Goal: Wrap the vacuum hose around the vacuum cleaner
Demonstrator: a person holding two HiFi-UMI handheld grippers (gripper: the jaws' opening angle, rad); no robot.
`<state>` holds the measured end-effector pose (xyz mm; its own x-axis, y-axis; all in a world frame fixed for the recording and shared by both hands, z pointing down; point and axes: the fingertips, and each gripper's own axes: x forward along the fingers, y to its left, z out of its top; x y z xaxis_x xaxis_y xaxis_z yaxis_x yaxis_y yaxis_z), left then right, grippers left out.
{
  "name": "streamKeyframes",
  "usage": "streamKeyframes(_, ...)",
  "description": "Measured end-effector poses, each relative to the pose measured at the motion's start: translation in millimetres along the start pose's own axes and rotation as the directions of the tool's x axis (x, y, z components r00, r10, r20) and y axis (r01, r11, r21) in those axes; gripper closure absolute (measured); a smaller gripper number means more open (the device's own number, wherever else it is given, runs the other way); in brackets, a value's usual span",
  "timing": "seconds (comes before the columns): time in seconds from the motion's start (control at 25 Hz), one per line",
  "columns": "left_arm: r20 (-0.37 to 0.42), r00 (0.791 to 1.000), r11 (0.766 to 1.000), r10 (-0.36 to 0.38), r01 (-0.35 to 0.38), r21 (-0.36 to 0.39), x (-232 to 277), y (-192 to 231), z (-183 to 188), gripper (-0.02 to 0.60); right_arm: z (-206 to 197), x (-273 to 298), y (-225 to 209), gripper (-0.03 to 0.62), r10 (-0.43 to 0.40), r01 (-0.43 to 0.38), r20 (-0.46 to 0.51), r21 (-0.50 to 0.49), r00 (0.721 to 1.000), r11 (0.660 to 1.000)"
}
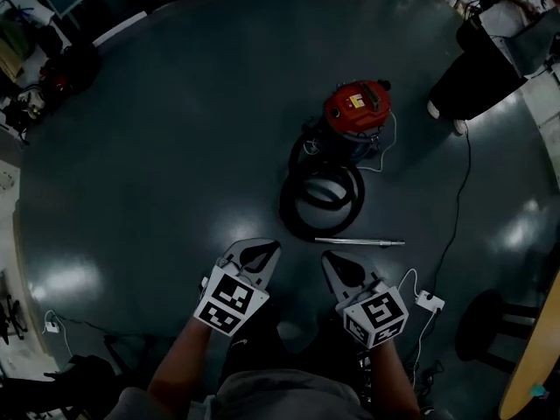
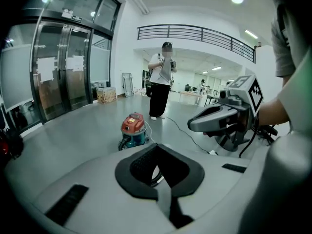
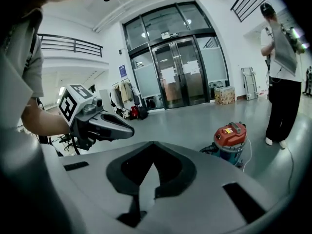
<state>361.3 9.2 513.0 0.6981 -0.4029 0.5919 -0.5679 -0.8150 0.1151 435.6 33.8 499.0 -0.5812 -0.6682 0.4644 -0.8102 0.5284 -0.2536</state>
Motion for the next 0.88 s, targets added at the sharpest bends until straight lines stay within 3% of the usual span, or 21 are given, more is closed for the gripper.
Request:
streamKeyframes(0.24,0.093,0.995,0.999,0.042,-0.039,-0.032,-78,8,39,0.574,69,-1,69,0.589,0.05,-0.046,0.066,-0.059,0.997,0.997)
streamKeyframes(0.56,0.212,0.973,0.995,0.094,-0.086,-0.047,-152,21,78,0.574,140,-8,115,0.589,-0.009,0.018,0.181,-0.048,0.983,0.999)
streamKeyframes(0.88,0.315,0.935,0.987,0.161,-0.157,-0.038,-186,22,127,0.574,196,-9,151,0.589,0.091,-0.054,0.274,-0.139,0.957,0.989)
